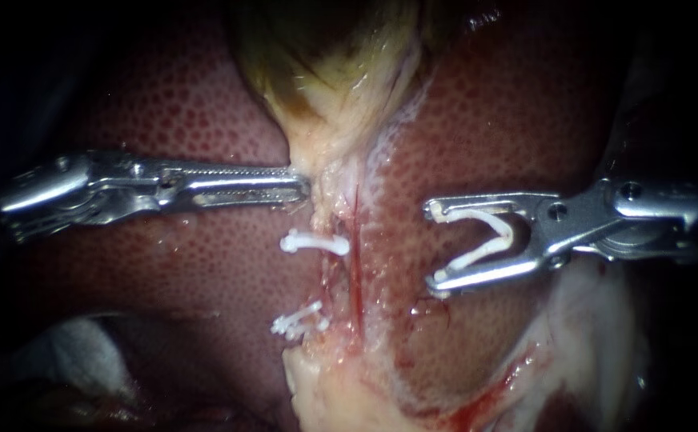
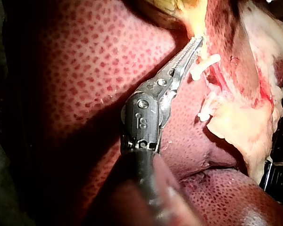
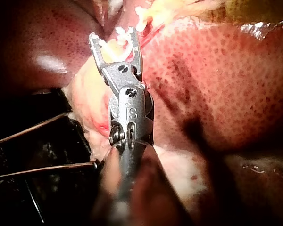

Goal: Clipping first clip right tube

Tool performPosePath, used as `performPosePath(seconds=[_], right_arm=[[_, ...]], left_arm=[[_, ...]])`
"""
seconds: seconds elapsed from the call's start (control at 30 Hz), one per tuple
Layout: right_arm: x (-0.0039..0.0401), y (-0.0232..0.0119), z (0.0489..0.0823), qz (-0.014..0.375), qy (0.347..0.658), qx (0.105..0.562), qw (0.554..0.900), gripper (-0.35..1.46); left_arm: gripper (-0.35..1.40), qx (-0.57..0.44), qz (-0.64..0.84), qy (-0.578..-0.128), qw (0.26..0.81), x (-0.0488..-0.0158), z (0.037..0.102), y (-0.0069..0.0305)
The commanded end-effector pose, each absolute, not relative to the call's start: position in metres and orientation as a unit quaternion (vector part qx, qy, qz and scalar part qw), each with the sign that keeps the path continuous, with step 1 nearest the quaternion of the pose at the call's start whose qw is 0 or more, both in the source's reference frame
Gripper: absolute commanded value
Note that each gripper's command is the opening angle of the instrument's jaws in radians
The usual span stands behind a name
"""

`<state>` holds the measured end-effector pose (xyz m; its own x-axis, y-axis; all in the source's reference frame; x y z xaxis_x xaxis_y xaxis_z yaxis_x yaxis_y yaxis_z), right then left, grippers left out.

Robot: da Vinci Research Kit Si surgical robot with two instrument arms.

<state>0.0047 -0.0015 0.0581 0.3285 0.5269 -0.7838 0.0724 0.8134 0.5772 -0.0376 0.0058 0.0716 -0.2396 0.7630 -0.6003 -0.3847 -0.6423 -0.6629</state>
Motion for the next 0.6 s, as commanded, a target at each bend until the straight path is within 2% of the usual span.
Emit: performPosePath(seconds=[0.03, 0.2, 0.47, 0.6], right_arm=[[0.0047, -0.0015, 0.058, 0.148, 0.56, 0.267, 0.77, 0.49], [0.0047, -0.0016, 0.0581, 0.147, 0.56, 0.267, 0.77, 0.49], [0.0047, -0.0018, 0.0583, 0.147, 0.56, 0.267, 0.77, 0.49], [0.0047, -0.0018, 0.0583, 0.147, 0.56, 0.267, 0.77, 0.49]], left_arm=[[-0.35, -0.489, 0.763, -0.194, 0.376, -0.0375, 0.0715, 0.0058], [-0.35, -0.489, 0.762, -0.198, 0.375, -0.0358, 0.0701, 0.0065], [-0.35, -0.5, 0.749, -0.176, 0.397, -0.0293, 0.0648, 0.0102], [-0.35, -0.507, 0.745, -0.167, 0.4, -0.0274, 0.0627, 0.0116]])
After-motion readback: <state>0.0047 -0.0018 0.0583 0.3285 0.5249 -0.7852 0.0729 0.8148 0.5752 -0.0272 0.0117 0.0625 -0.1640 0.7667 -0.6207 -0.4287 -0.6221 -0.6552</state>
